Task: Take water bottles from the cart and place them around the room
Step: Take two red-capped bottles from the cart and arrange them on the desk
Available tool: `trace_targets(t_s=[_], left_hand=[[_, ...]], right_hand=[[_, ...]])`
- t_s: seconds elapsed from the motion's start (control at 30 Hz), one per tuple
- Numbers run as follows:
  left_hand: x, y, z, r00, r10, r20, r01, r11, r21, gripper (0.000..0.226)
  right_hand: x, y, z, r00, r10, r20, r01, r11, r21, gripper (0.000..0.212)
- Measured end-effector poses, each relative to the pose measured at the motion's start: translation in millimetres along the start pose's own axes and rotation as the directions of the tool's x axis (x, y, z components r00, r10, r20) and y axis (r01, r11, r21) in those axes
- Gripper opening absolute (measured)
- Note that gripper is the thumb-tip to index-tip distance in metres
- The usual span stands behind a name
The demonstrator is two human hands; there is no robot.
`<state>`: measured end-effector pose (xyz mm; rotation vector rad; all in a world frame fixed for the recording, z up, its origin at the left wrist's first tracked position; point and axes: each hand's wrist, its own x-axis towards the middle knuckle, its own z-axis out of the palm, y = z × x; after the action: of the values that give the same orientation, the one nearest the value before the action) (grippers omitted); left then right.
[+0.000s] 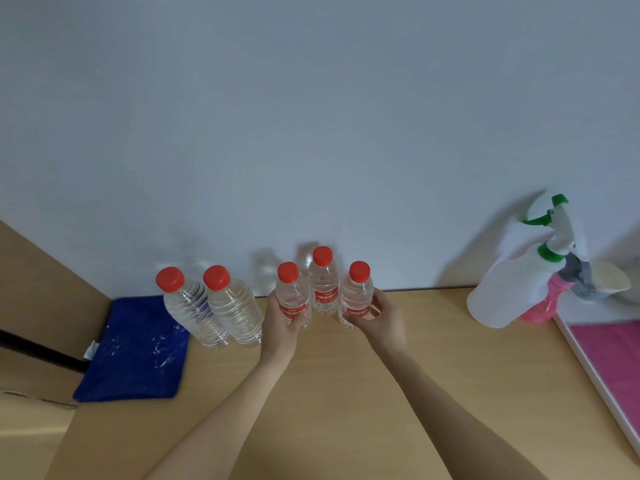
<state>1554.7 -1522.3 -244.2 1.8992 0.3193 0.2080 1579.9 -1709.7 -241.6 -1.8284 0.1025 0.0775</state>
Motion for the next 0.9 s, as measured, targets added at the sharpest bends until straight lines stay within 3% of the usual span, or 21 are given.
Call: trace_targets(t_s=[0.17,0.43,0.9], left_hand=[[-25.4,-10.3,-2.6,1.0,-0.015,0.017,0.015,1.0,0.002,0.035],[-73.8,-9.0,-20.3,0.999,-0.025,0.041,0.028,0.998,-0.063,0.047],[-108.8,-25.7,-73.8,0.99,-0.107,-0.091,0.106,0.994,-0.022,0.044]], right_hand=[[-25.7,2.2,0.9,1.0,-0.011,0.015,0.011,1.0,-0.003,0.05],[-68.4,2.8,5.5,0.998,-0.003,0.061,0.005,1.0,-0.023,0.052],[-112.8,-4.1,46.8,0.986,-0.028,0.164,0.03,0.999,-0.011,0.052]])
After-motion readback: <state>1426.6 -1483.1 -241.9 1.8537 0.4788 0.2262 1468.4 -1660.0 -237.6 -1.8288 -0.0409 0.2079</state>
